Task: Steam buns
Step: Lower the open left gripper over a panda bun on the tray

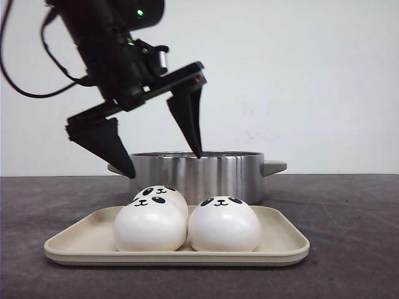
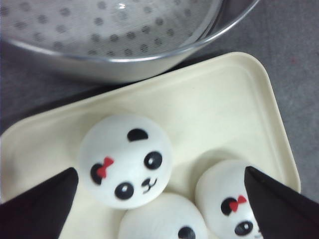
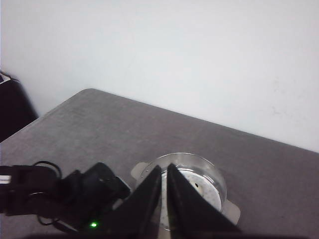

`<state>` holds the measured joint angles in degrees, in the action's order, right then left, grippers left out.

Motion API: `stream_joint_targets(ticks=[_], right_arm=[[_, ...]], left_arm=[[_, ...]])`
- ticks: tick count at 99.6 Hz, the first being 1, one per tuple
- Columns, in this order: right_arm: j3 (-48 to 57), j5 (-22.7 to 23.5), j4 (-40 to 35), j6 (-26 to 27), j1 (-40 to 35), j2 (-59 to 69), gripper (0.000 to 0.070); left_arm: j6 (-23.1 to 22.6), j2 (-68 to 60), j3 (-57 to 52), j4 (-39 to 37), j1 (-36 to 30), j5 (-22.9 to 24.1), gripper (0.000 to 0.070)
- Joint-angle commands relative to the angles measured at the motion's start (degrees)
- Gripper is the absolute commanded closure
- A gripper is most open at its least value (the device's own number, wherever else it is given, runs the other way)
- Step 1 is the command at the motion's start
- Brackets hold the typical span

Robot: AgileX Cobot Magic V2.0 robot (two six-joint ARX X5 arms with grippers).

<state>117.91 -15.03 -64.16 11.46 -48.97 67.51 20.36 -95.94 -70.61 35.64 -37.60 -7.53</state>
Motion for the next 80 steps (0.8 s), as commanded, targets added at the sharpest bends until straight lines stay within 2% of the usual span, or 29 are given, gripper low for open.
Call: stream_joint_targets(ticks=[1,13,27,63,80], right_arm=[[1.11,-0.04,-0.22,1.33,-0.52,0.48,0.0691],[1.11,-0.04,-0.92,1.51,-0.52,0.46,0.0691],[1.11,-0.07,-1.57,1.64,-0.52,0.46,0.0691],[1.11,-0.09,-2.40,1.62,-0.50,0.46,0.0691],[1.11,-0.11,-2.43,1.62,-0.50,0.48,0.0691]], left_arm=[[-0.15,-2.60,-2.05,1.07,-0.79,0.31,0.0000],[-0.13,-4.37,-2.64,1.25,-1.11,0.83,0.0000],[-0.15,-6.12,-2.64,1.31,-1.16,3.56,0.0000],[0.33,-9.60,-2.64,2.08,-1.14,4.33,0.0000],[0.85,-10.71,-2.64,2.08,-1.14,6.29,0.0000]])
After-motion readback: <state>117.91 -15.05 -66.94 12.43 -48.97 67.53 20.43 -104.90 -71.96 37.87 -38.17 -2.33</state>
